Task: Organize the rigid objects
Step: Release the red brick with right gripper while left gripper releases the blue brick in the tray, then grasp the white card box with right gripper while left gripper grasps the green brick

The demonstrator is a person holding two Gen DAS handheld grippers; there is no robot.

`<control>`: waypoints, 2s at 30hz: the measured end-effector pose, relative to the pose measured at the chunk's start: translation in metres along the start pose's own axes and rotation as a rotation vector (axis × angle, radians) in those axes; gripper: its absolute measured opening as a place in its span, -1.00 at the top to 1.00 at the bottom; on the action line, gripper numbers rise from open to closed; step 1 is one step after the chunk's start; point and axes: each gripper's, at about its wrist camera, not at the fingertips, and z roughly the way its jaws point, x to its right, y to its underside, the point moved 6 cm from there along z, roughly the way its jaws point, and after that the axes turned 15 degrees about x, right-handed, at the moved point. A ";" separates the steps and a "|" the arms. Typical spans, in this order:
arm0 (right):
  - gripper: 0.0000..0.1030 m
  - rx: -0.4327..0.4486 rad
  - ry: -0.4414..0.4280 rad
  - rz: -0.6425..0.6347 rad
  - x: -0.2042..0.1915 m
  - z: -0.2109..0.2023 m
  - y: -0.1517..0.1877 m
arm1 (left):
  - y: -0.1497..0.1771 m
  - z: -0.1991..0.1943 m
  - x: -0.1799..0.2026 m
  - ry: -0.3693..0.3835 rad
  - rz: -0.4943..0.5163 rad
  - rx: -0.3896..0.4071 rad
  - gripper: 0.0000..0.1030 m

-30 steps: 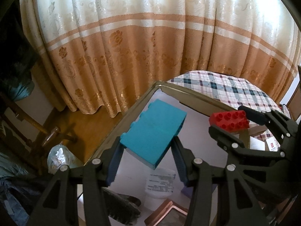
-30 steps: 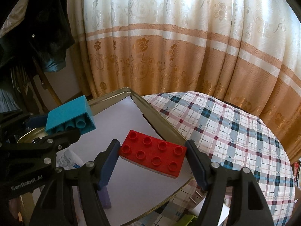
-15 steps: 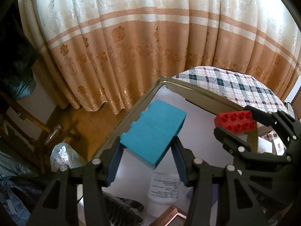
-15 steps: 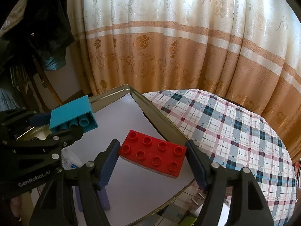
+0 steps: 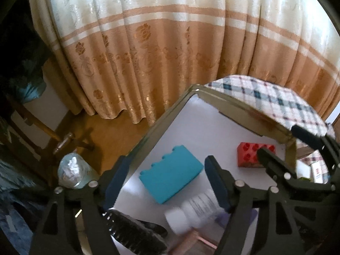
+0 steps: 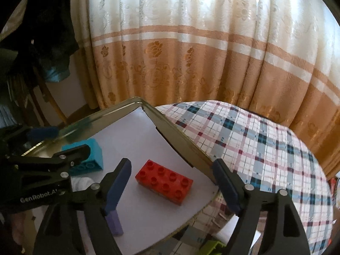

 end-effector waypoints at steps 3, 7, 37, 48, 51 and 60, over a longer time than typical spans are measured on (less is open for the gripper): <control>-0.62 0.011 0.004 0.028 0.006 -0.011 0.000 | 0.000 -0.011 0.005 0.030 -0.022 0.020 -0.54; -0.62 0.037 0.008 0.047 0.016 -0.034 0.001 | 0.000 -0.025 0.020 0.074 -0.020 0.044 -0.70; -0.63 -0.054 0.226 0.203 0.132 -0.104 0.089 | 0.033 -0.090 0.142 0.301 0.089 0.132 -0.80; 0.15 -0.122 0.212 0.196 0.132 -0.091 0.103 | 0.042 -0.091 0.157 0.329 0.114 0.129 -0.76; 0.15 -0.117 0.248 0.192 0.138 -0.098 0.105 | 0.045 -0.092 0.162 0.340 0.123 0.127 -0.73; 0.15 -0.104 0.286 0.257 0.161 -0.110 0.111 | 0.057 -0.083 0.182 0.368 0.154 0.097 -0.54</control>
